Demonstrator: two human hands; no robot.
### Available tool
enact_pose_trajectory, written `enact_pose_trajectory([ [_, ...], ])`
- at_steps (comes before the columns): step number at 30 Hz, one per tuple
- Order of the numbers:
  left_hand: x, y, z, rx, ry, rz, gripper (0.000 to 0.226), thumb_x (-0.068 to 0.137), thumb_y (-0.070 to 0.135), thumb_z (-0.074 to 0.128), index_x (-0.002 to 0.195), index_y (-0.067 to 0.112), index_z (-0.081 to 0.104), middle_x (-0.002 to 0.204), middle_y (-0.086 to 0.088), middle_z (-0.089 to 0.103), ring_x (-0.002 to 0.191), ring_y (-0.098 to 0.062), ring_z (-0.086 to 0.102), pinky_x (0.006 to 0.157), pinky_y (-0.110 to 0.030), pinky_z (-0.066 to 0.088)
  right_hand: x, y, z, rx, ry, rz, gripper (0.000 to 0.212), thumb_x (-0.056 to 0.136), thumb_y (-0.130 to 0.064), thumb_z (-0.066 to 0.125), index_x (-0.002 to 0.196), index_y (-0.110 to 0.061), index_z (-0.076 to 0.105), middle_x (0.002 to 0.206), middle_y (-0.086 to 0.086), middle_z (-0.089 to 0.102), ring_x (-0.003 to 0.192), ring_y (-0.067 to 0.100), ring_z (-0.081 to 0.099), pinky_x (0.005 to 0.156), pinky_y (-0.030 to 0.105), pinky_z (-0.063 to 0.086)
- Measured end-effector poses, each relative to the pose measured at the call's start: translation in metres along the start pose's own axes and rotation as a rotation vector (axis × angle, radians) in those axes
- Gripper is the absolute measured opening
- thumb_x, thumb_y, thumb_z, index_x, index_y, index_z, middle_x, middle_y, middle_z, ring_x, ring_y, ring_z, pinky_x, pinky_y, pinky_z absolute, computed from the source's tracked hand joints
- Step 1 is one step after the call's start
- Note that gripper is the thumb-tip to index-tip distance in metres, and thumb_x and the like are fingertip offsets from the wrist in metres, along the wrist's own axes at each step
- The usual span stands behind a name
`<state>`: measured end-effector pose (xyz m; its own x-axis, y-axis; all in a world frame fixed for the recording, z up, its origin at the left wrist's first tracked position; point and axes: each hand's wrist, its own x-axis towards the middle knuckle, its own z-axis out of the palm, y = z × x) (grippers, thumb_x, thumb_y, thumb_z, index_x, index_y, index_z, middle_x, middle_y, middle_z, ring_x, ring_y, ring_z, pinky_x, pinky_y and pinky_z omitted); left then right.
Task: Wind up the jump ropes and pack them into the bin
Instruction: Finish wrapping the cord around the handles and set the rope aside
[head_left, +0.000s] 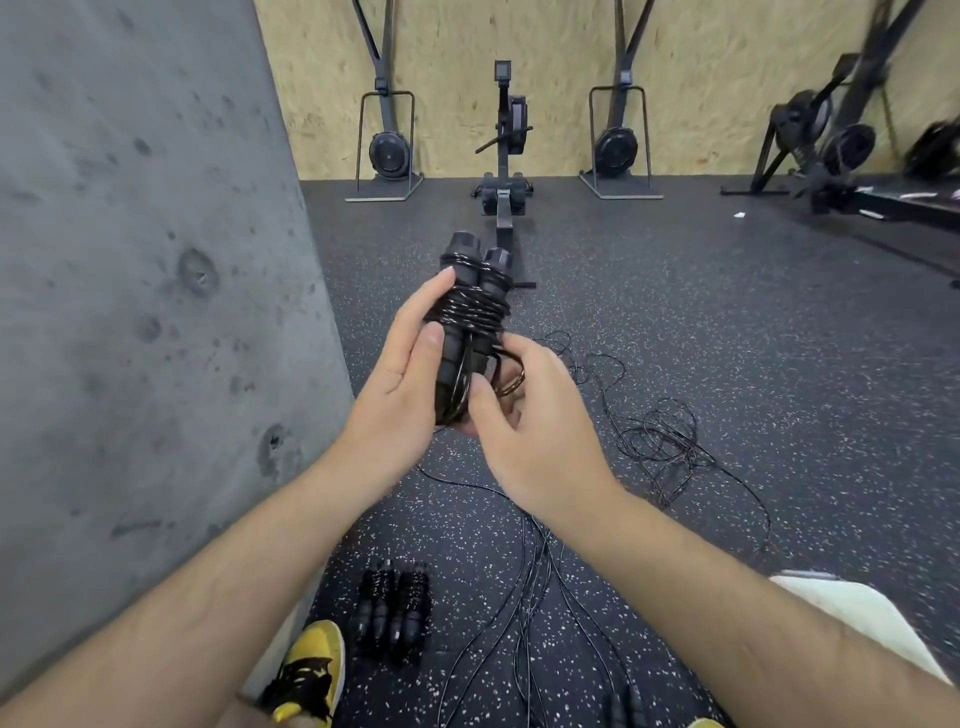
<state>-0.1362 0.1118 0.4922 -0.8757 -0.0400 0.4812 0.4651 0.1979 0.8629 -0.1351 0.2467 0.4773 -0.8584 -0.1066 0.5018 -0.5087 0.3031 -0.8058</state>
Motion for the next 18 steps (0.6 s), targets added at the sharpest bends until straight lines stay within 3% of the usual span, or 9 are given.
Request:
enact_pose_trajectory([
  [2, 0.0, -0.001, 0.001, -0.067, 0.03, -0.077, 0.043, 0.11, 0.027, 0.032, 0.134, 0.06, 0.048, 0.141, 0.025, 0.054, 0.129, -0.003, 0.055, 0.113, -0.034, 0.043, -0.001, 0.003, 0.005, 0.063, 0.057, 0.0, 0.031, 0.096, -0.03, 0.06, 0.125, -0.028, 0.051, 0.106, -0.005, 0.056, 0.091, 0.008, 0.06, 0.083, 0.033, 0.056],
  [4, 0.0, -0.001, 0.004, -0.223, 0.039, -0.15, 0.045, 0.106, 0.025, 0.032, 0.133, 0.056, 0.05, 0.139, 0.019, 0.059, 0.127, -0.017, 0.06, 0.108, -0.05, 0.047, 0.001, 0.006, 0.008, 0.101, 0.1, -0.016, 0.034, 0.096, -0.032, 0.059, 0.128, -0.029, 0.047, 0.101, -0.007, 0.053, 0.089, 0.013, 0.059, 0.076, 0.041, 0.059],
  [7, -0.001, 0.003, 0.007, -0.424, -0.003, -0.219, 0.054, 0.102, 0.005, 0.03, 0.133, 0.045, 0.05, 0.127, 0.003, 0.07, 0.11, -0.024, 0.071, 0.085, -0.041, 0.059, 0.003, 0.011, 0.006, 0.013, 0.105, -0.102, 0.039, 0.1, -0.031, 0.054, 0.138, -0.027, 0.043, 0.098, -0.015, 0.045, 0.088, 0.013, 0.056, 0.075, 0.042, 0.058],
  [12, -0.003, 0.002, 0.003, -0.609, -0.042, -0.25, 0.056, 0.095, -0.005, 0.024, 0.129, 0.033, 0.048, 0.106, -0.004, 0.073, 0.079, -0.019, 0.071, 0.053, -0.034, 0.056, 0.007, 0.008, -0.007, -0.092, 0.094, -0.326, 0.051, 0.101, -0.016, 0.055, 0.149, -0.012, 0.041, 0.118, -0.008, 0.034, 0.102, 0.013, 0.05, 0.078, 0.042, 0.058],
  [15, -0.003, 0.003, 0.002, -0.694, -0.091, -0.251, 0.052, 0.09, -0.005, 0.031, 0.126, 0.03, 0.044, 0.1, -0.005, 0.075, 0.076, -0.023, 0.072, 0.057, -0.041, 0.059, 0.01, 0.005, -0.017, -0.095, 0.06, -0.434, 0.054, 0.1, -0.007, 0.055, 0.151, -0.008, 0.038, 0.112, -0.009, 0.043, 0.101, 0.014, 0.052, 0.081, 0.041, 0.055],
  [18, -0.002, 0.0, -0.004, -0.719, -0.15, -0.259, 0.059, 0.083, 0.0, 0.041, 0.13, 0.035, 0.04, 0.11, -0.009, 0.075, 0.086, -0.033, 0.072, 0.073, -0.055, 0.06, 0.012, 0.001, -0.026, -0.074, 0.086, -0.417, 0.059, 0.095, -0.002, 0.061, 0.148, -0.018, 0.04, 0.101, -0.002, 0.059, 0.093, 0.016, 0.058, 0.087, 0.023, 0.048],
])
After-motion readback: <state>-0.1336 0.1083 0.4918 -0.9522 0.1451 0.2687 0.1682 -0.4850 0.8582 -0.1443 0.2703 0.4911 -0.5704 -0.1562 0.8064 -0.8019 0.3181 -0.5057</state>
